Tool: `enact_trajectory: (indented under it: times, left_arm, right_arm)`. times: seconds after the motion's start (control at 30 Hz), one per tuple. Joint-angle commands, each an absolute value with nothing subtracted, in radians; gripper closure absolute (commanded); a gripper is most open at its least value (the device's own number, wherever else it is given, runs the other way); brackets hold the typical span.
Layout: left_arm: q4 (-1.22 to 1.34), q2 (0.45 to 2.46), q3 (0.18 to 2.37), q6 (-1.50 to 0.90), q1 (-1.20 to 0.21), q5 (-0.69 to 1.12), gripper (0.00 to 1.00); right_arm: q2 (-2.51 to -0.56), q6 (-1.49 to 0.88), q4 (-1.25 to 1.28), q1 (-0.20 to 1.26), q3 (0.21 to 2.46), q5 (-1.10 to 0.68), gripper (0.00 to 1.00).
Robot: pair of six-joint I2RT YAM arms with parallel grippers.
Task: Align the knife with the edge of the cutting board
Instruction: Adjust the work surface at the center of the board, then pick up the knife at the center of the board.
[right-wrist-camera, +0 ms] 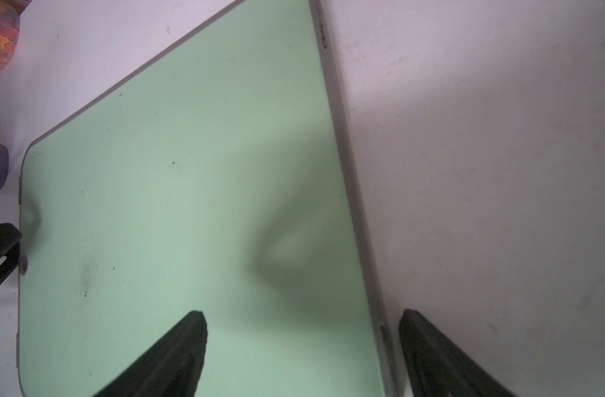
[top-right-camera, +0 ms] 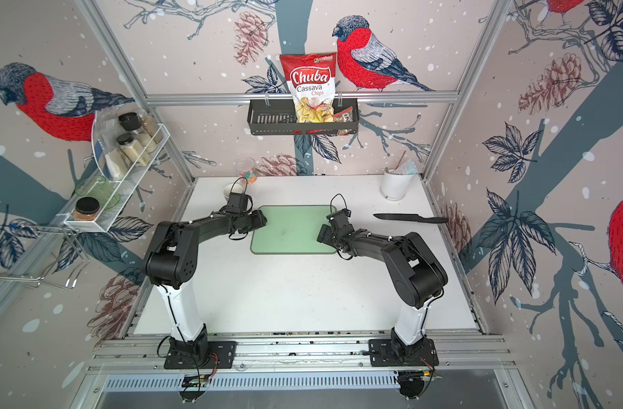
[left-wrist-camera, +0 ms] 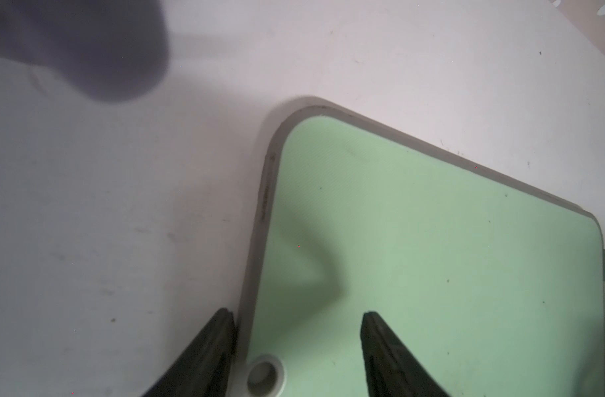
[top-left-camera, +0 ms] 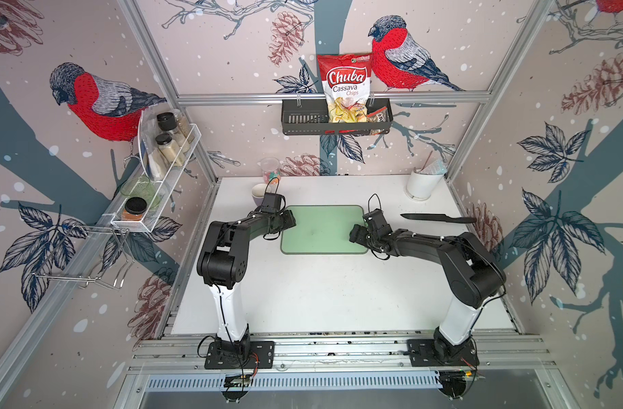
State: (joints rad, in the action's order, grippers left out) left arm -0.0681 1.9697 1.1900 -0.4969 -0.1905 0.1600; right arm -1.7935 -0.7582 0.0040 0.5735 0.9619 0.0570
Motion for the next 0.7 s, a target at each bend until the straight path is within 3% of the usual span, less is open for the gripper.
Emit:
enact_trajectory:
  times: [0.0,0.1,0.23,0.47,0.67]
  left_arm:
    - [-0.163,1.908,1.126,-0.510,-0.190,0.085,0.27]
    - [-0.148,1.822,1.088,-0.506,-0.190,0.018,0.18]
    - [-0.140,1.678,1.013,-0.512,-0.190,-0.050,0.16]
    - [-0.074,1.479,0.819,-0.557,-0.191,0.019,0.16]
    - [-0.036,1.373,0.713,-0.546,-0.192,0.042,0.16]
  right_arm:
    - [-1.761,-0.747,-0.095,0.555,0.962,0.105,0.06]
    - [-1.706,-0.686,-0.152,0.529,0.988,0.205,0.00]
    - [-1.625,-0.593,-0.192,0.419,1.018,0.291,0.00]
    - [-1.686,-0.566,-0.312,0.050,1.135,0.159,0.00]
    - [-1.816,-0.463,-0.337,-0.123,1.264,0.036,0.00]
